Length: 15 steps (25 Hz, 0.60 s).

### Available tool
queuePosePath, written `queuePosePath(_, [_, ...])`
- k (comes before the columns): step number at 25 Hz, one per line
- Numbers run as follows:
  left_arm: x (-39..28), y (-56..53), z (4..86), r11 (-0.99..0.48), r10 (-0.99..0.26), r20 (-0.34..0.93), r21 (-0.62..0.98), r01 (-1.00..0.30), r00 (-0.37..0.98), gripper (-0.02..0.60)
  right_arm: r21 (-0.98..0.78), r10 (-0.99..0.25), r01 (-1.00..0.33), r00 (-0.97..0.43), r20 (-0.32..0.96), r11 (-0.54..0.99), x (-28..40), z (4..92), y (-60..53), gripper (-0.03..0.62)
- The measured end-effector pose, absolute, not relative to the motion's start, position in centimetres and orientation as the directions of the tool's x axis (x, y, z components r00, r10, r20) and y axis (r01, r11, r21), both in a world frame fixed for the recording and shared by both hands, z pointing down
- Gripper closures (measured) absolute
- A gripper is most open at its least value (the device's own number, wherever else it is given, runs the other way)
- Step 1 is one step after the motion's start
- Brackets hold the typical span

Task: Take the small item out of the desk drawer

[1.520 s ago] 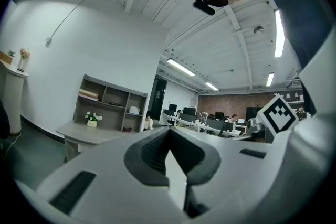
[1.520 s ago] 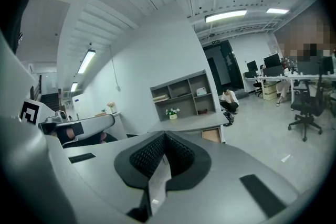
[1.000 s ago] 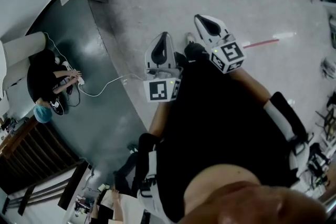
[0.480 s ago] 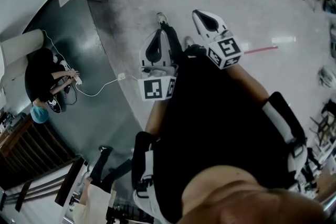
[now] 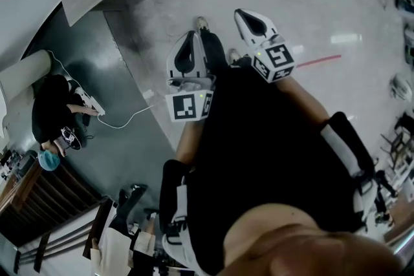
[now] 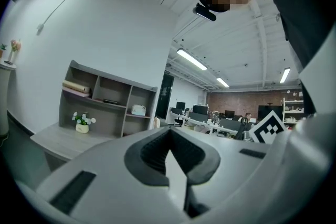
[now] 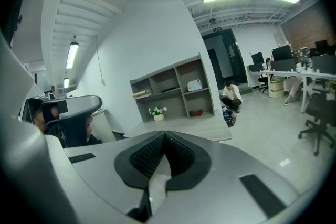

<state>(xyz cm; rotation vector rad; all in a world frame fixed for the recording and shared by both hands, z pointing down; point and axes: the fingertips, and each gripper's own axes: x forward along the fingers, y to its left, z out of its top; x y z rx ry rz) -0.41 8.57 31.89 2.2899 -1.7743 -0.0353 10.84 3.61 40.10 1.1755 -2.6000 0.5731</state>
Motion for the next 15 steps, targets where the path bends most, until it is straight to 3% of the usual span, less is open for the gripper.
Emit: queuePosePath(15, [-4.7, -2.8, 35.2, -0.282, -0.925, 0.168, 0.299, -0.912, 0.341, 0.583, -0.230, -0.648, -0.814, -0.569, 0.507, 0.534, 4.6, 48.6, -7.6, 0.594])
